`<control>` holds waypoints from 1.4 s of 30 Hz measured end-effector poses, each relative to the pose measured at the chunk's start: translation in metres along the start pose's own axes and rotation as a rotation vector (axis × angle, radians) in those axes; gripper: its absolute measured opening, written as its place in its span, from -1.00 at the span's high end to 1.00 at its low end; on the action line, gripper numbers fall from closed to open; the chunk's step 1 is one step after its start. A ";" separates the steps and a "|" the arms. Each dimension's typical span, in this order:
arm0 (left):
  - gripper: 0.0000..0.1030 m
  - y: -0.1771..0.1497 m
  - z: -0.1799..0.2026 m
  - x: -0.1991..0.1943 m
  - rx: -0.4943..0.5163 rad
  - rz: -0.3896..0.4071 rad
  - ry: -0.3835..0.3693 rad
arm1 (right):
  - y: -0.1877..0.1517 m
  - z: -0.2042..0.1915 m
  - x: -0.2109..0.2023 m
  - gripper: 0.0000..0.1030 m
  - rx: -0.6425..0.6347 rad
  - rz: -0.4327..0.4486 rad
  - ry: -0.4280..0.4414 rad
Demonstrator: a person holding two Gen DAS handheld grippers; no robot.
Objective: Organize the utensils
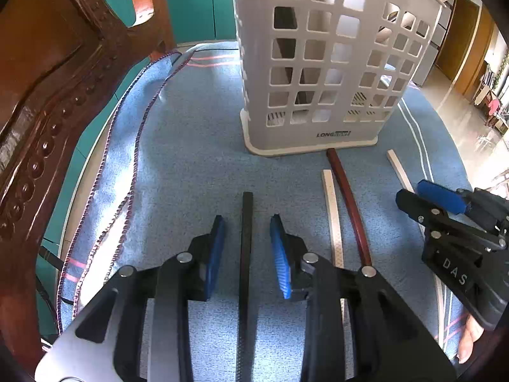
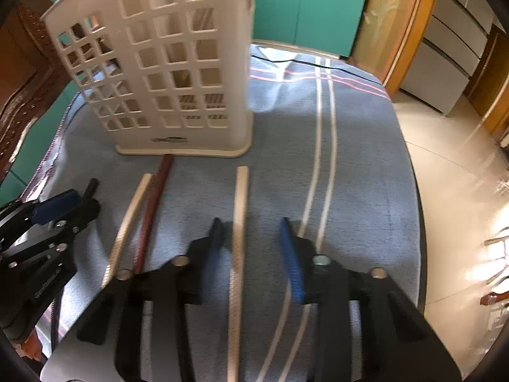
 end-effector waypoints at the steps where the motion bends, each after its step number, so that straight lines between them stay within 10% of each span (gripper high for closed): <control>1: 0.41 0.000 0.000 0.000 0.000 0.000 -0.002 | 0.000 -0.003 0.000 0.65 -0.005 0.000 0.008; 5: 0.85 0.000 0.003 -0.001 0.013 0.002 -0.014 | -0.002 -0.011 -0.003 0.86 -0.011 0.002 0.019; 15: 0.86 0.019 0.005 -0.051 -0.042 0.095 -0.068 | 0.014 -0.001 -0.062 0.88 0.075 0.091 0.119; 33: 0.86 0.160 -0.019 -0.267 -0.206 0.675 -0.245 | 0.147 0.037 -0.243 0.87 0.198 0.542 0.282; 42: 0.86 0.209 -0.040 -0.270 -0.353 0.863 -0.113 | 0.231 0.046 -0.270 0.88 0.251 0.831 0.182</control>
Point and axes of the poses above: each gripper's, at about its wrist camera, not at the fingertips, and x roughly the way its jaws point, z to its right, y to its top, the point moved 8 cm from there along x, roughly the way its jaws point, and after that the axes turned 14 degrees about z, right-handed, at the moved point
